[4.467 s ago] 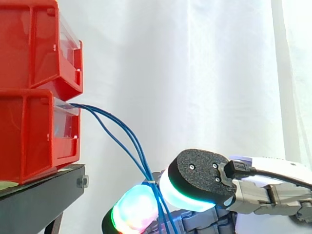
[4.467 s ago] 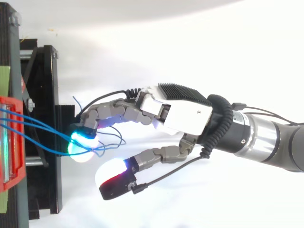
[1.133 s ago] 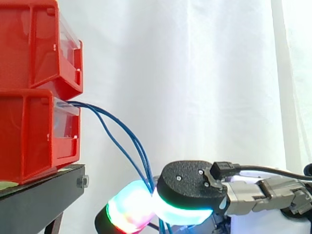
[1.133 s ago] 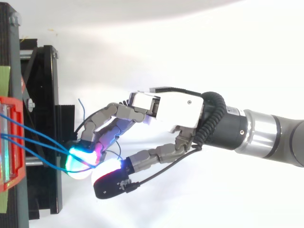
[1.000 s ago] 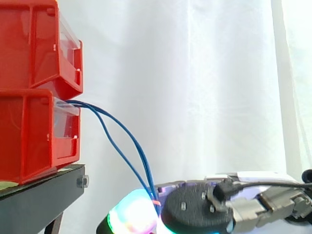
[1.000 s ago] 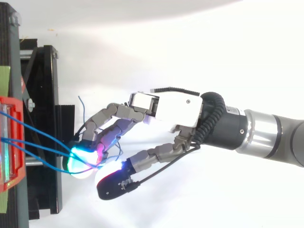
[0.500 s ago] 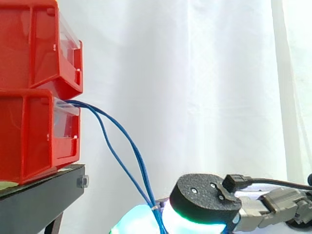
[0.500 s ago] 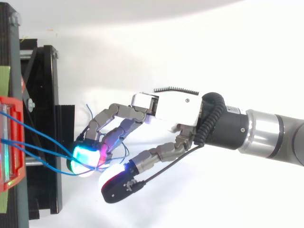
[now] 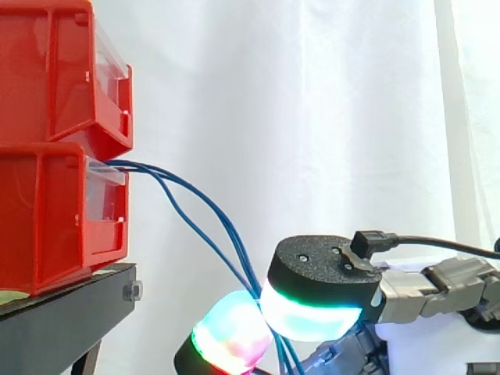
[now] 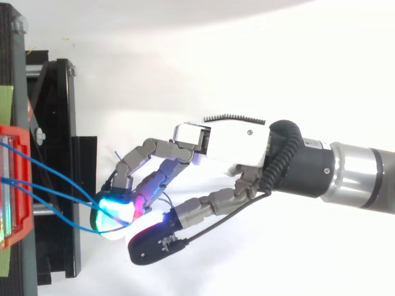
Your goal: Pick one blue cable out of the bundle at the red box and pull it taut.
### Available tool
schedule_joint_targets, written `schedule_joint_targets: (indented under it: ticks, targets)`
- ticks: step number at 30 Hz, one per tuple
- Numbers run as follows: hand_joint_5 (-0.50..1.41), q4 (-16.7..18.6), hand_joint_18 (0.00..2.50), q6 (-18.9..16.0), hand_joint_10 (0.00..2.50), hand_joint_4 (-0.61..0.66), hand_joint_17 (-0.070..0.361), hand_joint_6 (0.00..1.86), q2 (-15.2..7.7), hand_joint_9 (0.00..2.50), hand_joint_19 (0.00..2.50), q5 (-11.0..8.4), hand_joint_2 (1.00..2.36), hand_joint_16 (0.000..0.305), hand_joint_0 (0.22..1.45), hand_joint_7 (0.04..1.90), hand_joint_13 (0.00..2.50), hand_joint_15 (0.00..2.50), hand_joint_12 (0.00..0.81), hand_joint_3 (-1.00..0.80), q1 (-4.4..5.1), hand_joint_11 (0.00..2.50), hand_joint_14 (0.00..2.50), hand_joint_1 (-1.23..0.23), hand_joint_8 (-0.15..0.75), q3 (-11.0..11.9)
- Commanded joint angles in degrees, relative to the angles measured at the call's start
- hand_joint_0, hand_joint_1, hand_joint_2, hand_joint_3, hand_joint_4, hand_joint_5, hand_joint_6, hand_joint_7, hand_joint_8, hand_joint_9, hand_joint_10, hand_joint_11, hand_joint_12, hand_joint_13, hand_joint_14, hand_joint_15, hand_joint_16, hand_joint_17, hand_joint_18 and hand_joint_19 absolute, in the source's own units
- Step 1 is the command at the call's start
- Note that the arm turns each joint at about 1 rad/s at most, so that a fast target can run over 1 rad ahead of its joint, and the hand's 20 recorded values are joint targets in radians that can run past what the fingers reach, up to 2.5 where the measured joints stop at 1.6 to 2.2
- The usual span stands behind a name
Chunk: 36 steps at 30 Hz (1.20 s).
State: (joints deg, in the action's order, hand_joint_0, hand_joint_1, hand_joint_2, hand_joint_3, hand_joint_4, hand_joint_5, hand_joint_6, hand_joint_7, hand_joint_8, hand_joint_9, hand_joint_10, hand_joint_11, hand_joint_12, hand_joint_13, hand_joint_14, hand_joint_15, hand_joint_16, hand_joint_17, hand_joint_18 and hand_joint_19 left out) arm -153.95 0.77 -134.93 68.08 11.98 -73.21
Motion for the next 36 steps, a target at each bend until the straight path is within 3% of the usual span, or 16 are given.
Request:
schedule_joint_targets:
  ticks: [1,10,14,21,28,36]
  targets:
    - [-0.13,-1.3,0.83,0.0,0.01,-0.08,0.112,0.96,0.5,1.02,0.45,0.03,1.02,0.050,0.67,0.73,0.87,0.33,0.381,-0.24,-0.02,0.61,0.01,-0.82,0.398,0.0]
    - [-0.16,-3.0,0.83,0.4,0.01,-0.07,0.109,0.97,1.8,0.97,0.43,0.03,1.01,0.049,0.74,0.64,0.87,0.33,0.367,-0.40,0.15,0.62,0.01,-0.90,0.372,0.1]
    - [-0.15,-3.0,0.83,0.4,0.01,0.03,0.109,0.95,1.9,0.98,0.44,-0.05,1.00,0.048,0.66,0.61,0.87,0.34,0.366,-0.50,0.15,0.62,0.01,-0.92,0.376,0.0]
    - [-0.14,-3.0,0.84,0.1,0.01,0.05,0.115,0.93,1.9,1.01,0.46,0.03,1.00,0.051,0.57,0.65,0.88,0.34,0.383,-0.50,0.15,0.61,0.01,-0.83,0.396,0.1]
    - [-0.15,-3.0,0.85,0.0,0.01,-0.05,0.113,0.96,1.9,1.01,0.46,0.03,1.02,0.050,0.68,0.69,0.89,0.35,0.378,-0.33,0.15,0.62,0.01,-0.84,0.396,0.2]
    - [-0.17,-3.6,0.86,-0.1,0.01,-0.03,0.110,0.98,2.0,0.99,0.43,0.03,1.01,0.049,0.77,0.65,0.90,0.36,0.369,-0.39,0.15,0.69,0.01,-0.94,0.378,0.3]
